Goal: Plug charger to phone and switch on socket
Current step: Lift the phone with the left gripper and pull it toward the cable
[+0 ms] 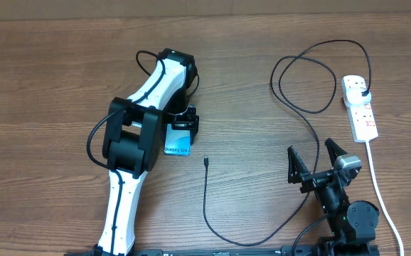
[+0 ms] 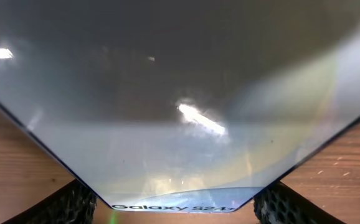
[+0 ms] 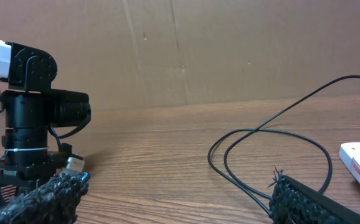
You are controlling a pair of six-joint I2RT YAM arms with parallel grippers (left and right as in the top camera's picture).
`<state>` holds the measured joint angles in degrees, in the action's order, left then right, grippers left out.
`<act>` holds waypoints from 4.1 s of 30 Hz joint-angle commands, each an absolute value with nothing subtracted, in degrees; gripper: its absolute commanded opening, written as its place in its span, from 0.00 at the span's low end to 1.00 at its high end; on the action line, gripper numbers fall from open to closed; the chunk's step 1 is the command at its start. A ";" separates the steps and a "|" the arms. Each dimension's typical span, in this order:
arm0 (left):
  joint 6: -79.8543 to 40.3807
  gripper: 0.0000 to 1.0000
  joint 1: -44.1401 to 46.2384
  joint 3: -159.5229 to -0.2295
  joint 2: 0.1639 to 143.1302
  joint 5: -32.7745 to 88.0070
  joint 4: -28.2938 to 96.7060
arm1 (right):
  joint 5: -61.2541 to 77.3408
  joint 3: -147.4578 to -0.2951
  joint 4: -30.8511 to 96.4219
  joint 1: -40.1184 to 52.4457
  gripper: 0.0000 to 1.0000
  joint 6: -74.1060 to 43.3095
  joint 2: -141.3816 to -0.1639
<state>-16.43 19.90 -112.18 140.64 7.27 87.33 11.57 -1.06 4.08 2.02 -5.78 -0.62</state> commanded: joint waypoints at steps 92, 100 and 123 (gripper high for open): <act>-16.27 1.00 20.73 -74.50 119.26 3.84 44.75 | 11.00 -0.45 3.77 2.52 1.00 -5.72 -0.14; -16.27 1.00 21.96 -73.95 119.26 3.84 45.39 | 11.00 -0.45 3.77 2.52 1.00 -5.72 -0.14; -26.02 1.00 25.36 -73.95 119.26 -10.66 48.38 | 11.00 -0.45 3.75 2.57 1.00 -5.72 -0.14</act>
